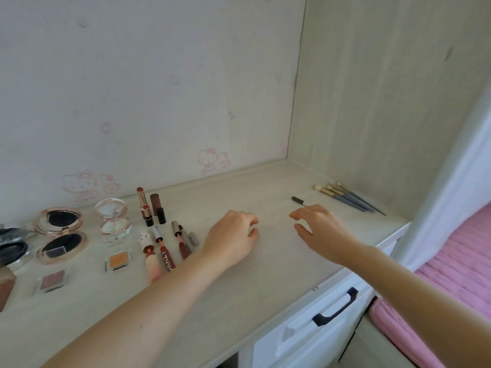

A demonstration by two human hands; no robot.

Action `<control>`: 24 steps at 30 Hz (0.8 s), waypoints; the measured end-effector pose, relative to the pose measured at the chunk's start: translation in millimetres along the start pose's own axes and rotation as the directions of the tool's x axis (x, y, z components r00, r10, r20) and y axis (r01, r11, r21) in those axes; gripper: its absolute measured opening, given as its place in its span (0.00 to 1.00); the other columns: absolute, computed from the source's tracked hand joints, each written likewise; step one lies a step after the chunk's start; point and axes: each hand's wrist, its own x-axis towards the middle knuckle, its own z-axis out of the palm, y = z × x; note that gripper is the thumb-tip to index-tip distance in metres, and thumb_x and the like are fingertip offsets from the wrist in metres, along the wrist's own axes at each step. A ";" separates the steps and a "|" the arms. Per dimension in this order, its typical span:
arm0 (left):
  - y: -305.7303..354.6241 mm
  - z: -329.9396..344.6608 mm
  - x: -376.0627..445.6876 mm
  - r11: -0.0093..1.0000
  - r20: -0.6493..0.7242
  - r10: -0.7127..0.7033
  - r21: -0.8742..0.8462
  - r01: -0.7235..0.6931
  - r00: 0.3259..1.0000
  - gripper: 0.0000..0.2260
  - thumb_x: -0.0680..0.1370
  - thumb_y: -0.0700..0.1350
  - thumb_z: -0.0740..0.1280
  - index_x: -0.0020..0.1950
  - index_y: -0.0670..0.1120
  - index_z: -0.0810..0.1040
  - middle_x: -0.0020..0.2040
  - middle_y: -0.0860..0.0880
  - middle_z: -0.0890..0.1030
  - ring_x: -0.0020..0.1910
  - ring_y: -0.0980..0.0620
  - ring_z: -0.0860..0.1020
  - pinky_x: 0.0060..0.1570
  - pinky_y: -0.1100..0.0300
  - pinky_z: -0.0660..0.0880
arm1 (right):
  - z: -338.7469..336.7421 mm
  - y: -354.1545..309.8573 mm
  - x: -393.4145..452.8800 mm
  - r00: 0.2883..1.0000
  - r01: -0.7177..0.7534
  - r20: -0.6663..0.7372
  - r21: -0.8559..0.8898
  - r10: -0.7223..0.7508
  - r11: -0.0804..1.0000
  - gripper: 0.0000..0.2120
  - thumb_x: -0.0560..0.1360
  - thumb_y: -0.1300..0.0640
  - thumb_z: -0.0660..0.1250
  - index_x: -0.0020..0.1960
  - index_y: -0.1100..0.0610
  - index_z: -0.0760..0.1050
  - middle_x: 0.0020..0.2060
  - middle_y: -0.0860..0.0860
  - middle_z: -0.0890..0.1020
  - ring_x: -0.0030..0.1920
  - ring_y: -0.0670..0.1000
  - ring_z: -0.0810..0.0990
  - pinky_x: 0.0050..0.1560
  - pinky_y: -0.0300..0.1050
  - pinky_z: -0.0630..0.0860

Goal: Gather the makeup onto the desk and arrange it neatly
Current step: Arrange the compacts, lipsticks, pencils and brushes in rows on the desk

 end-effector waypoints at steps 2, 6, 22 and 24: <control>8.1 11.4 14.6 1.000 0.013 0.025 -0.010 -0.025 1.000 0.14 0.78 0.46 0.61 0.62 0.48 0.77 0.61 0.51 0.79 0.64 0.51 0.71 0.60 0.55 0.71 | -4.4 17.0 -1.4 1.000 -0.025 -0.001 -0.019 0.025 1.000 0.14 0.79 0.53 0.61 0.64 0.51 0.74 0.58 0.51 0.79 0.62 0.51 0.73 0.61 0.49 0.73; 25.3 35.1 48.2 0.996 0.043 0.072 -0.064 -0.069 0.996 0.12 0.78 0.44 0.61 0.60 0.47 0.78 0.57 0.49 0.79 0.61 0.50 0.72 0.58 0.54 0.72 | -9.6 50.4 -0.1 0.996 -0.079 -0.036 -0.080 0.076 0.994 0.14 0.79 0.53 0.61 0.63 0.52 0.75 0.57 0.49 0.79 0.61 0.51 0.74 0.55 0.47 0.75; 56.3 89.2 134.5 0.991 0.080 -0.042 -0.121 0.052 0.996 0.19 0.80 0.41 0.58 0.70 0.44 0.68 0.66 0.42 0.73 0.66 0.41 0.70 0.64 0.51 0.68 | 10.5 91.9 15.6 0.949 -0.315 -0.058 -0.211 0.310 0.925 0.13 0.80 0.52 0.56 0.55 0.54 0.77 0.54 0.50 0.77 0.59 0.53 0.71 0.50 0.46 0.73; 55.5 89.7 132.7 0.991 0.053 -0.034 -0.127 0.040 0.998 0.18 0.79 0.41 0.59 0.69 0.45 0.70 0.65 0.43 0.75 0.66 0.42 0.71 0.63 0.52 0.68 | 10.9 90.6 16.7 0.949 -0.314 -0.077 -0.230 0.305 0.921 0.12 0.80 0.53 0.56 0.54 0.54 0.78 0.53 0.50 0.78 0.57 0.53 0.72 0.49 0.46 0.72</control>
